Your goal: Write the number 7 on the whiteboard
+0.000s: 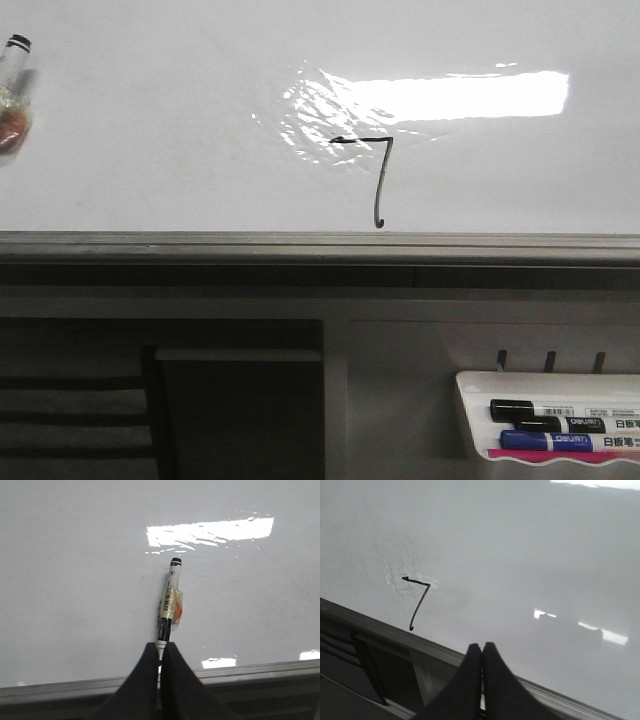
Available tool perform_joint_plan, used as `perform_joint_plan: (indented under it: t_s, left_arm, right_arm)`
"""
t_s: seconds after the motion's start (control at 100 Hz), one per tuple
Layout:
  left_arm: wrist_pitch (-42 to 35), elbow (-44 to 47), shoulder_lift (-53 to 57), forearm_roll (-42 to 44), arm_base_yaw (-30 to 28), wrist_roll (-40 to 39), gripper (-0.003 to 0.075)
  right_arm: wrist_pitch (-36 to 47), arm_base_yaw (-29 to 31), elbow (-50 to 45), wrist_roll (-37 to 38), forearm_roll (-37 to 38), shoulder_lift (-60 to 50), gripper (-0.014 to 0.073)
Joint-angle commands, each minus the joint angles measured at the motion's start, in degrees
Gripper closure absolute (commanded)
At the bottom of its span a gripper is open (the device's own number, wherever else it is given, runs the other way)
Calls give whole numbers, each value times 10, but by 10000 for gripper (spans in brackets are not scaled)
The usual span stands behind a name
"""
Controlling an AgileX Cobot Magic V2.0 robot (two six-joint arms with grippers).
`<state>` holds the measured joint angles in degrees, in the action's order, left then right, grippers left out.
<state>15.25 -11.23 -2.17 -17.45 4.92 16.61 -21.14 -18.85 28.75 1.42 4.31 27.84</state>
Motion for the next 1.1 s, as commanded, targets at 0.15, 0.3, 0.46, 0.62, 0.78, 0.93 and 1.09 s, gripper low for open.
perform_joint_plan:
  t_s: [0.15,0.3,0.46,0.62,0.78,0.93,1.09]
  left_arm:
    - [-114,65,42,49,-2,-63,741]
    - [-183,111,41,239,1,-255,741]
    - [-197,133,41,206,-6,-251,741]
    - [-194,133,41,87,-9,-116,741]
    - [-194,133,41,119,-9,-124,741]
    - [-193,133,41,175,-9,-185,741]
    - [-193,133,41,175,-9,-185,741]
  right_arm:
    - [49,2,16,1,7,1,665]
    - [49,2,16,1,7,1,665]
    - [49,2,16,1,7,1,665]
    - [49,2,16,1,7,1,665]
    - [49,2,16,1,7,1,665]
    - [49,2,16,1,7,1,665]
    - [49,2,16,1,7,1,665]
